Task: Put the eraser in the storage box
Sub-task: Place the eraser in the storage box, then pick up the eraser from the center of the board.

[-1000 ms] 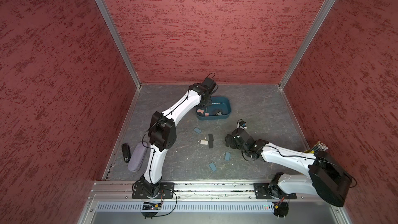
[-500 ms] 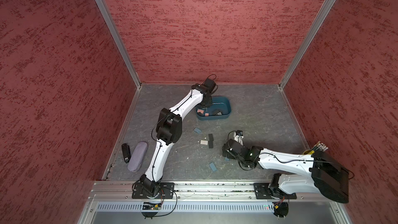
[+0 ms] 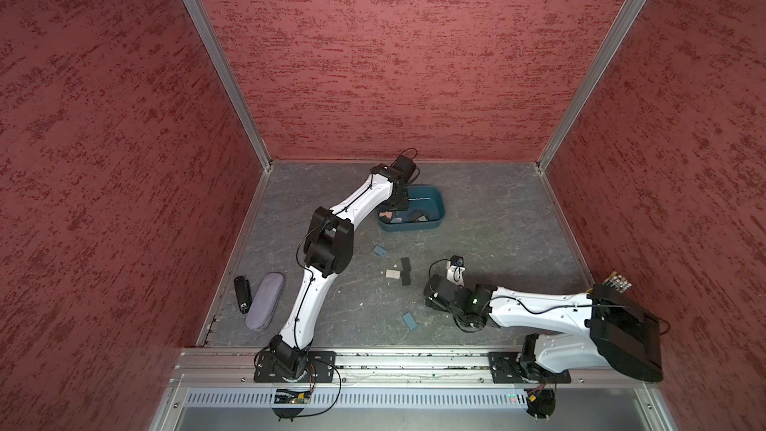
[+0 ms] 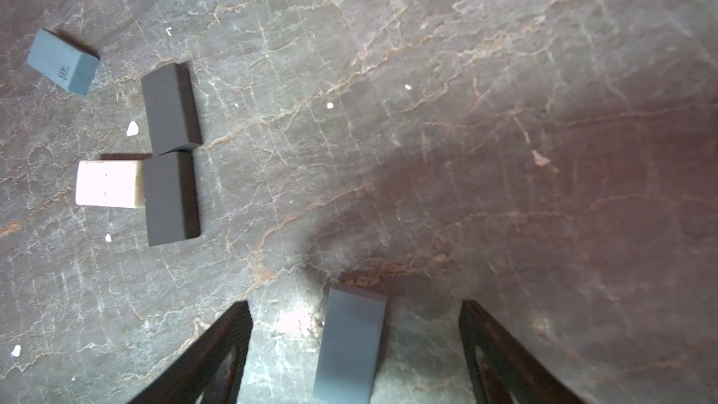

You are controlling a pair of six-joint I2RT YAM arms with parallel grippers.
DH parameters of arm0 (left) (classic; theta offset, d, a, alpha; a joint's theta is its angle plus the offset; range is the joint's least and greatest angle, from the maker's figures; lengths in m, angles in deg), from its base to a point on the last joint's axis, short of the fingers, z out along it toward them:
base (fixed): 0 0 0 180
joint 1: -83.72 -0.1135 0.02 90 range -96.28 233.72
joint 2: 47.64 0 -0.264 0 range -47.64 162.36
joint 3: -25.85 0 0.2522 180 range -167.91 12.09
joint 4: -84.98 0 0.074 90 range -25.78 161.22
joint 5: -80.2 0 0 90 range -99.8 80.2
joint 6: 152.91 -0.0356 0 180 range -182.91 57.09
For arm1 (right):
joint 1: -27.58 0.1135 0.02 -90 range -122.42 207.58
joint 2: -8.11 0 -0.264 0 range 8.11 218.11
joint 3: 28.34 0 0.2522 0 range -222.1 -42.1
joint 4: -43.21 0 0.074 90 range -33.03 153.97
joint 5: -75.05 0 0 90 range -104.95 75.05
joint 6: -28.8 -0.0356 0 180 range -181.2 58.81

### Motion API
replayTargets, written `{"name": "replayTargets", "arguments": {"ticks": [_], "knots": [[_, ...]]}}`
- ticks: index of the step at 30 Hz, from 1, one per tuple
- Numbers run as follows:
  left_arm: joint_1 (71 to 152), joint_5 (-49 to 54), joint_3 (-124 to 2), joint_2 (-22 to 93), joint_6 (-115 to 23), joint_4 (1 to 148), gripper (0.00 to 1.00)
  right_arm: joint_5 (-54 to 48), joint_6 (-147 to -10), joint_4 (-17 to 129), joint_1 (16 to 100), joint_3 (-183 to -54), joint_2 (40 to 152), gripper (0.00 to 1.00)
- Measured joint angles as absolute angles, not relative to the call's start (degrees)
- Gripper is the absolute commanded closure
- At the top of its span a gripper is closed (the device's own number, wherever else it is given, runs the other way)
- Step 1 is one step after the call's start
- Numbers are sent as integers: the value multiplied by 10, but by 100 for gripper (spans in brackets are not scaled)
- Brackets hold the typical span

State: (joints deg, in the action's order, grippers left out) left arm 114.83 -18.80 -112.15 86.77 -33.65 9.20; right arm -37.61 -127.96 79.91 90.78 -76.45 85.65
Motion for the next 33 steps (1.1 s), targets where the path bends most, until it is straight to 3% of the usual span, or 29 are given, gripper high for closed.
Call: {"name": "replayTargets", "arguments": {"ticks": [7, 11, 17, 23, 33], "knots": [[1146, -189, -1080, 790, -334, 78, 0, -378, -1311, 814, 926, -769, 870, 22], [1146, -187, -1031, 703, -323, 78, 0, -384, -1328, 827, 940, -788, 893, 24], [1146, -172, -920, 605, -312, 92, 0, -392, -1347, 846, 947, -808, 907, 36], [1145, -151, -826, 566, -302, 108, 0, -398, -1366, 863, 952, -812, 912, 44], [1138, -129, -785, 543, -292, 133, 0, -405, -1389, 896, 973, -854, 977, 53]]}}
